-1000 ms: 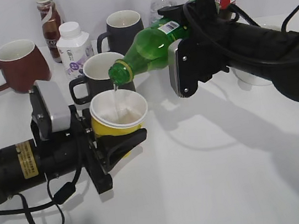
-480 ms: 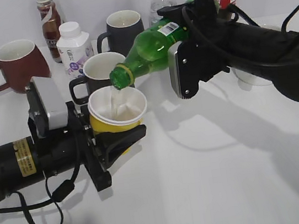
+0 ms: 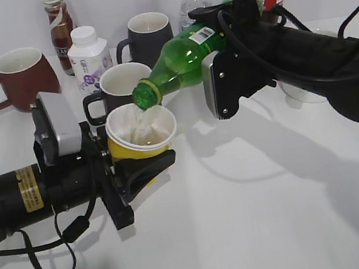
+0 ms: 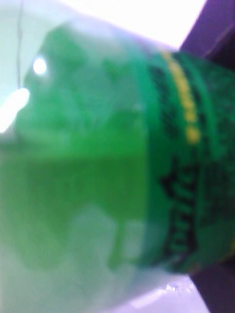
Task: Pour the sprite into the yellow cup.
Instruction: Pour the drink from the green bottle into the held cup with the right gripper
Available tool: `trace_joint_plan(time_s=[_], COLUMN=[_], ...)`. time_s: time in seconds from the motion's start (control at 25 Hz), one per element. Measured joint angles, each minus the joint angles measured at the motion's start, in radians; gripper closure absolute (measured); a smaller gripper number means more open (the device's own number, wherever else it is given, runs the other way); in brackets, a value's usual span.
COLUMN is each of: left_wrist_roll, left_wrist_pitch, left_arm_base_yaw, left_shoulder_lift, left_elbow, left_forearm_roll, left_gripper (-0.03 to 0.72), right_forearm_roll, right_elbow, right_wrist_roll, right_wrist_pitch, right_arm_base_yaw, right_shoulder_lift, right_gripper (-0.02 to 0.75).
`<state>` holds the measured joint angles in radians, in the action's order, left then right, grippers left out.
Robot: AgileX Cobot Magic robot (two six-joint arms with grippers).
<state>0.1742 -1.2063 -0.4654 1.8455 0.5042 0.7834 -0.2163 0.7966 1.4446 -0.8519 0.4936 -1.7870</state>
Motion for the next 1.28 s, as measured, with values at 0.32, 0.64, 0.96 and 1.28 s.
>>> trace_joint_plan(time_s=[0.32,0.64,0.96,1.28], left_wrist_roll=[0.0,0.0,0.0,0.0], left_wrist_pitch=[0.001,0.001,0.003,0.006], left_arm_base_yaw=[0.0,0.0,0.0,0.0], left_shoulder_lift=[0.0,0.0,0.0,0.0], left_elbow=[0.0,0.0,-0.003,-0.004], left_forearm_roll=[0.0,0.0,0.0,-0.006], left_gripper=[0.351,0.351,0.351,0.351], right_forearm_roll=[0.0,-0.001,-0.003,0.006], right_elbow=[0.0,0.0,0.0,0.0], right_wrist_roll=[0.006,0.016,0.029,-0.151], right_wrist_pitch=[-0.005,-0.006,-0.007,-0.007], right_arm_base_yaw=[0.0,0.0,0.0,0.0], right_shoulder_lift=[0.0,0.0,0.0,0.001], right_gripper=[0.29,0.29,0.29,0.29])
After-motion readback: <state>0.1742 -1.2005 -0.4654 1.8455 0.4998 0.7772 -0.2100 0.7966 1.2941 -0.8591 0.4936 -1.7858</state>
